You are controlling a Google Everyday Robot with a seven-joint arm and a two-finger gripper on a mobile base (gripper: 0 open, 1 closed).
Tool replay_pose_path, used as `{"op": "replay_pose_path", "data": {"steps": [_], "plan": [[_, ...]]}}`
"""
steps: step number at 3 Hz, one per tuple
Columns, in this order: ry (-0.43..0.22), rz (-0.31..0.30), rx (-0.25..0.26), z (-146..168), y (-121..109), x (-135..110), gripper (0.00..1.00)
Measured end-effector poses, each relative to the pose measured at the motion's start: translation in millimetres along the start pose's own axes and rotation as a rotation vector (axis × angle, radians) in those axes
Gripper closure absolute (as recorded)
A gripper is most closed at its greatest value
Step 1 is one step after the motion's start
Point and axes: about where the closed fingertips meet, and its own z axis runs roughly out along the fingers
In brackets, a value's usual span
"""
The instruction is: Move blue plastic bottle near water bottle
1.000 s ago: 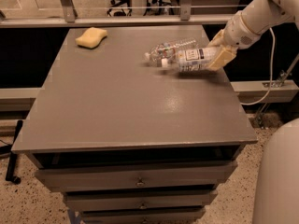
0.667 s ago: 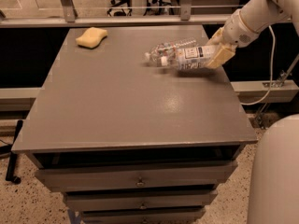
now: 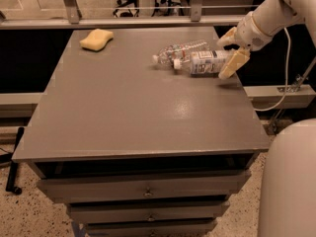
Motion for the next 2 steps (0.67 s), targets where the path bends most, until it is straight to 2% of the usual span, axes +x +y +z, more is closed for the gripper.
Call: {"op": "replay_pose_path", "data": {"steps": [2], "plan": [[0.007,0.01,0.009,-5.1,1.5,0.4,0.0]]}}
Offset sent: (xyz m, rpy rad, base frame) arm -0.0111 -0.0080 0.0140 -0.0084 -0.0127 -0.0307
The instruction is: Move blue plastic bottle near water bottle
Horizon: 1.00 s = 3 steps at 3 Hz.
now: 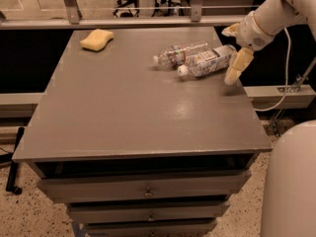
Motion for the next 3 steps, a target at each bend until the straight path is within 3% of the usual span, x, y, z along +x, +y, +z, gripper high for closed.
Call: {"op": "replay_pose_path", "data": {"steps": [1,2,3], "plan": [[-0.062,0.065,0.05,-24.0,9.6,-9.5,0.0],[-0.188,0.175,0.166,-77.1,36.1,-26.8,0.0],[-0.288,0.254,0.239,-109.2,71.2,-32.5,0.0]]}}
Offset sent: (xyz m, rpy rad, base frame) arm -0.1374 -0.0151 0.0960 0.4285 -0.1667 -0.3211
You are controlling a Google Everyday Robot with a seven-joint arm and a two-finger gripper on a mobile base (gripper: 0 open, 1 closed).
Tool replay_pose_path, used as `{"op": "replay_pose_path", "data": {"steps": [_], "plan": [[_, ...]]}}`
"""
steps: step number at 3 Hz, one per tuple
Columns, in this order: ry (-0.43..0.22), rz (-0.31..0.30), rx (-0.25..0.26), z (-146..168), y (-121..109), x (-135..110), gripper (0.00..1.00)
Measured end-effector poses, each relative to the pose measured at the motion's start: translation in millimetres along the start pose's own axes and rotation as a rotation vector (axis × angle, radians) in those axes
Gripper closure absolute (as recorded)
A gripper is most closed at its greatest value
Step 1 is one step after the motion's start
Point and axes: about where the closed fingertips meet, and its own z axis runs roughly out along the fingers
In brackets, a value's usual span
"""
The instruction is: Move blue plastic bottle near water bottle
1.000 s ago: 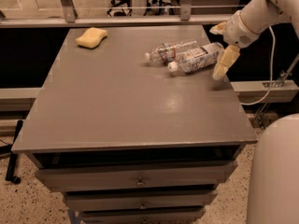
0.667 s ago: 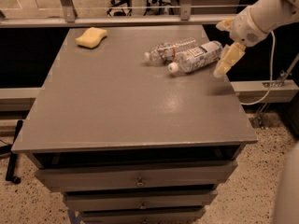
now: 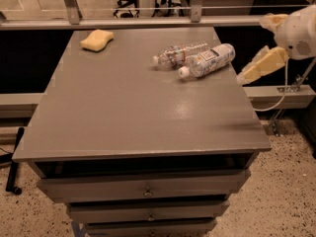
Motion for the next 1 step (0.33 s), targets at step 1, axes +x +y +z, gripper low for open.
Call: {"op": "replay_pose_path", "data": {"steps": [1], "plan": [[-0.02,0.081,0.038,-27.2,12.4,26.5,0.0]]}}
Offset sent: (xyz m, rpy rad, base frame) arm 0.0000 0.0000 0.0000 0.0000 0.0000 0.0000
